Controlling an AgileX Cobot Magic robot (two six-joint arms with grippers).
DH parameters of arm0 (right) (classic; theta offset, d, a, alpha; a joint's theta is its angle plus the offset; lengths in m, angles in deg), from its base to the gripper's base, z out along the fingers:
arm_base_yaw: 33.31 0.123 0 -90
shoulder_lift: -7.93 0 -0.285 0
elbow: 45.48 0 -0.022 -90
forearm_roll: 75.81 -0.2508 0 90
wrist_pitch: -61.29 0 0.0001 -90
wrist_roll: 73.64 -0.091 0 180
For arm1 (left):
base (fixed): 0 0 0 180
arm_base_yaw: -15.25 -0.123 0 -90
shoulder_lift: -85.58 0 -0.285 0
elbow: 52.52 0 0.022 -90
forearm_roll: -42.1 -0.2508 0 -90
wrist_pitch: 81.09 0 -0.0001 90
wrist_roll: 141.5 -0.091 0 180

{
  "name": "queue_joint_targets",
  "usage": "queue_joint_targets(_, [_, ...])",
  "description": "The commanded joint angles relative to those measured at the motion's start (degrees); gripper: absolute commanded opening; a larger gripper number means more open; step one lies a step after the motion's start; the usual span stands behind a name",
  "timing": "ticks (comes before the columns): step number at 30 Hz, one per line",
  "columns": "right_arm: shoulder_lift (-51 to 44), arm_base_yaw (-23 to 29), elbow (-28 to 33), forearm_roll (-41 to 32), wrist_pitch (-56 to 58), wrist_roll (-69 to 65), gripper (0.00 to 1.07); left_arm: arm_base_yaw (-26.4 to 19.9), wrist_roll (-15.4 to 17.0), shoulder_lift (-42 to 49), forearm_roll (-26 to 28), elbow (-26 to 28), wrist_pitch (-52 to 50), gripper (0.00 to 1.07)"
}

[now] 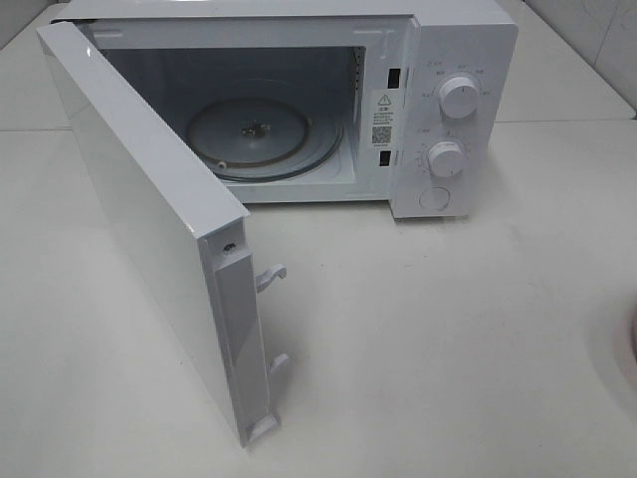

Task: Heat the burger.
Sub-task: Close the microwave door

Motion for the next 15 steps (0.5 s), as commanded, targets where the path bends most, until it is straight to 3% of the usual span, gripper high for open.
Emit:
queue_joint_targets(1, [-1.4, -0.3, 0.2, -0.2, -0.2, 0.2, 0.76, -0.2, 0.3, 0.4, -0.1, 0.1, 0.1, 1.0])
queue_joint_targets(15, [-1.4, -0.2, 0.2, -0.1, -0.2, 0.1, 0.76, -0.2, 0.3, 0.4, -0.1, 0.1, 0.1, 1.0])
